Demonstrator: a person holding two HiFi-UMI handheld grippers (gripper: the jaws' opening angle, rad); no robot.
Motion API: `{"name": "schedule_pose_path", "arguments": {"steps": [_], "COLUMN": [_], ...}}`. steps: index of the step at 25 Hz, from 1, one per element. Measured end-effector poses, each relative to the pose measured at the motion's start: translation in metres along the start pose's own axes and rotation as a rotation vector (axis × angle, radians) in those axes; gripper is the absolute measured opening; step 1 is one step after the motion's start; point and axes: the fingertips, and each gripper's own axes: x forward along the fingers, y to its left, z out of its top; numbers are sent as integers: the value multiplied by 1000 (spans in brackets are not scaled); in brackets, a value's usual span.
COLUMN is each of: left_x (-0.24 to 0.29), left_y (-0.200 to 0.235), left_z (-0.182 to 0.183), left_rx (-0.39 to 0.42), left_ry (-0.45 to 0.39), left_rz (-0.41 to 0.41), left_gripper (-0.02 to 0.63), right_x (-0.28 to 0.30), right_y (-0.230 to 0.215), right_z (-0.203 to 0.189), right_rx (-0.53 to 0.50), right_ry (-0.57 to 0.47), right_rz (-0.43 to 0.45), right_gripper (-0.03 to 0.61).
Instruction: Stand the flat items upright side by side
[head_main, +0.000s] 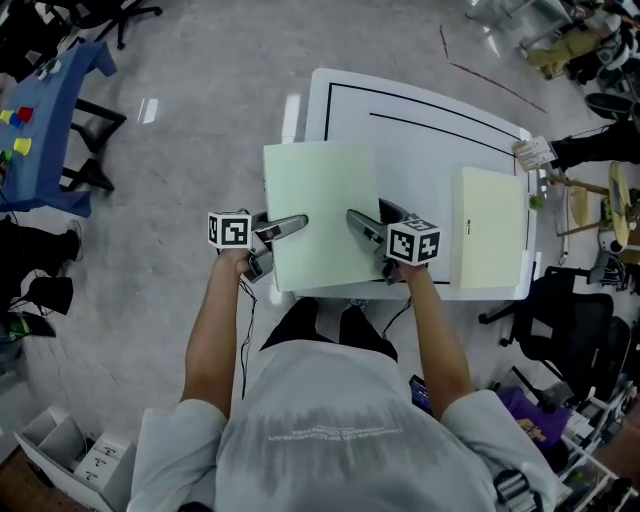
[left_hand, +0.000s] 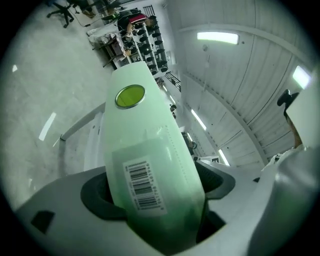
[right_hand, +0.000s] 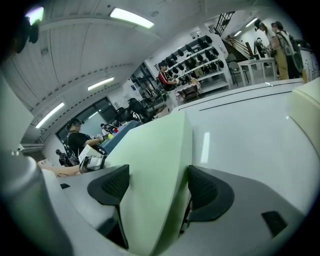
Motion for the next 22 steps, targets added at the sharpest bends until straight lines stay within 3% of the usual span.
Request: {"name": "schedule_pose_path", "arguments": {"steps": [3,7,10,14,17,22], "left_x": [-2,-3,-8,-20,-22,-13], "left_y": [-3,-6,-14,-28,-44,-69], "left_z": [4,1,8,18,25,37], "left_rx": [-45,-66,-60,-21,22,124], "left_ry": [-11,42,14,-39,-63,-96], "left_rz": [-7,27,31,65,108,134], "left_gripper": [416,370,325,307,298,295], "right_x": [1,-1,1,-1,-13,-46], "right_y": [2,3,7,19,20,10], "right_z": [1,0,4,12,21,51], "right_rx": [-7,-18,-19,-91,-168,-197], "right_ry": [15,40,40,30,20,-69], "right_rz": [29,59,85,115,97,55], "right_gripper": [368,368,368,368,367,367]}}
